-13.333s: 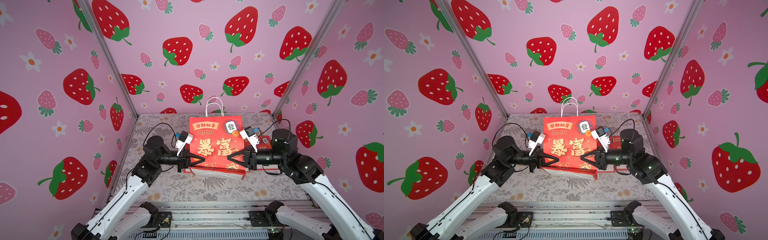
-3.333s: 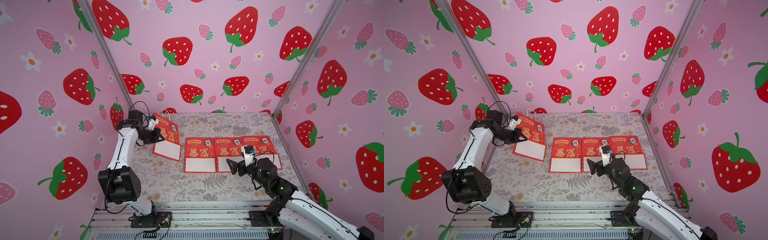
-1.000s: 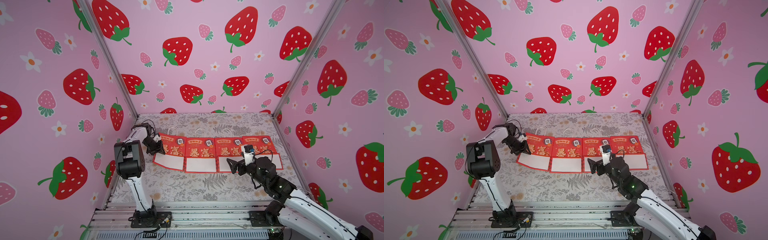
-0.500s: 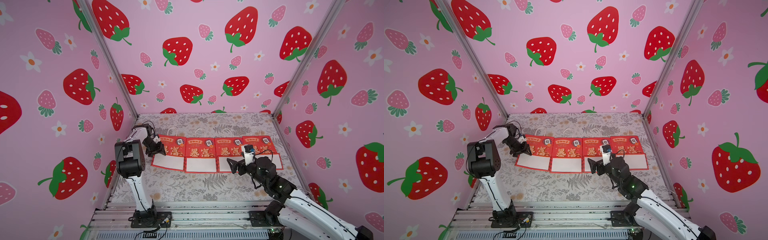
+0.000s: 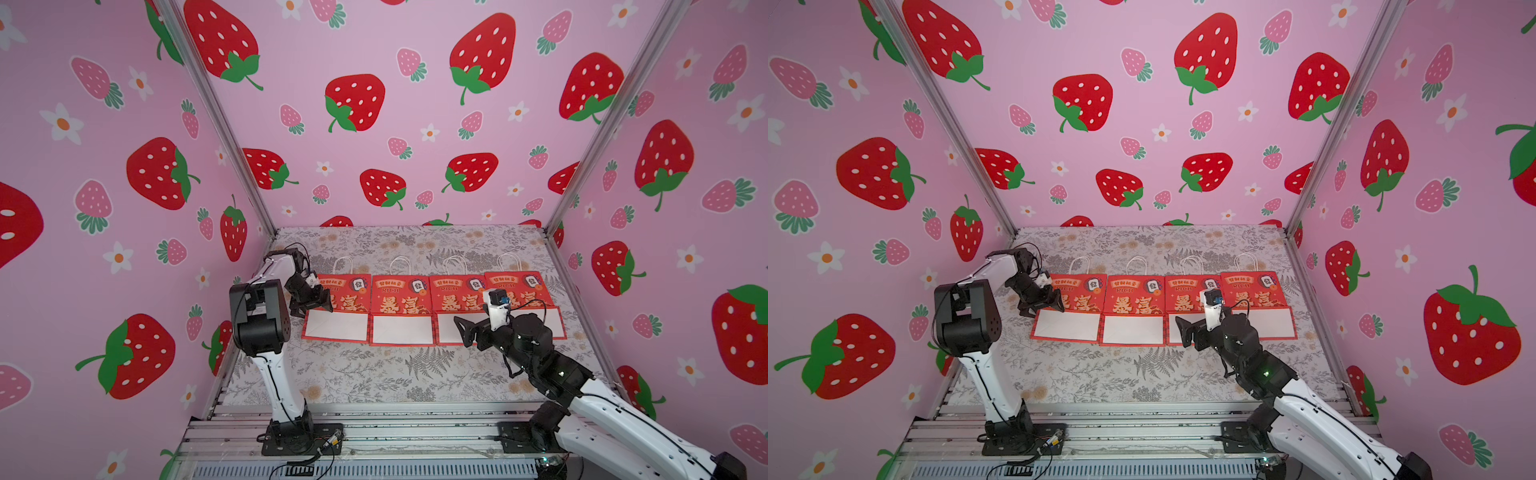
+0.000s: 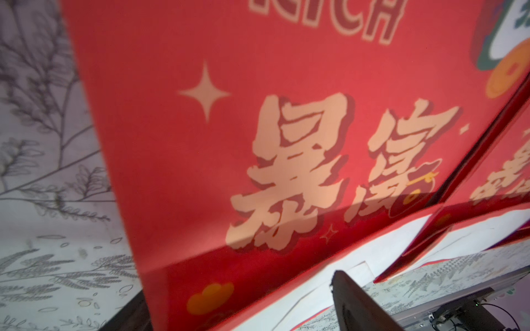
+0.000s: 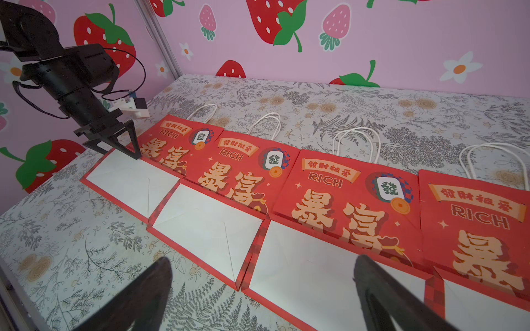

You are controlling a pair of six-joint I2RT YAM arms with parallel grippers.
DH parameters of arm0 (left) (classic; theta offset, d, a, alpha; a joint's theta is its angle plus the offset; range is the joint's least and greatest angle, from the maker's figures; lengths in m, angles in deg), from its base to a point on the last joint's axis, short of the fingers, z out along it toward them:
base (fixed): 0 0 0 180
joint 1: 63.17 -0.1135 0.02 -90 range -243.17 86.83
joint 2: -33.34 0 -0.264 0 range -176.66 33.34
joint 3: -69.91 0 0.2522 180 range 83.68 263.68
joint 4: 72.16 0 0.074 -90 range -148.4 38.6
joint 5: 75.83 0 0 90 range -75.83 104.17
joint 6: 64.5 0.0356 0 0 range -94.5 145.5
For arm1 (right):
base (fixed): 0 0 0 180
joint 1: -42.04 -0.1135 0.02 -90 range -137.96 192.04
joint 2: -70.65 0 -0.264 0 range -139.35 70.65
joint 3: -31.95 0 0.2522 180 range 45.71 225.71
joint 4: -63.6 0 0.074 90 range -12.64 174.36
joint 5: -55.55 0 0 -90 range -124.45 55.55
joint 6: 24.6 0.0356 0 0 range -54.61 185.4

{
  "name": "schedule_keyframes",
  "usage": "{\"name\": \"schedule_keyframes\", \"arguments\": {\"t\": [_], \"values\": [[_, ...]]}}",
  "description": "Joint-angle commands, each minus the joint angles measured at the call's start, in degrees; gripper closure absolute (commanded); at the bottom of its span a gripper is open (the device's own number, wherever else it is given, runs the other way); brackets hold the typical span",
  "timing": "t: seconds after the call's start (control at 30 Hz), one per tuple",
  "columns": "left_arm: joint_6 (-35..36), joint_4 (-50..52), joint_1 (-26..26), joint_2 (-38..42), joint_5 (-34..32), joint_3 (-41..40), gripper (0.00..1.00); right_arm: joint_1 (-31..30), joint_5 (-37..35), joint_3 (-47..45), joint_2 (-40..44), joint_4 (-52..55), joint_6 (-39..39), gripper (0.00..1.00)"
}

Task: Put away the paper bag
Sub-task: Place the paper bag at the center of the board, then reset both arms

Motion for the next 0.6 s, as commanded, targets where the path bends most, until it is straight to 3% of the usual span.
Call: {"name": "schedule_keyframes", "arguments": {"t": [0.0,0.37,0.57], "values": [[-0.19,2.28,-0.22,1.98,-2.94,1.59,0.12,0.27,0.34,-0.14,0.77,-0.85,0.48,0.01],[-1.93,0.84,-0.22,8.15,-14.83,5.11,0.04,0.32,0.36,0.16,-0.13,-0.77,0.48,0.01],[-3.63,-11.22,3.69,23.66,-17.5,-1.51,0.04,0.31,-0.37,0.44,-0.15,-0.4,0.82,0.01]]}}
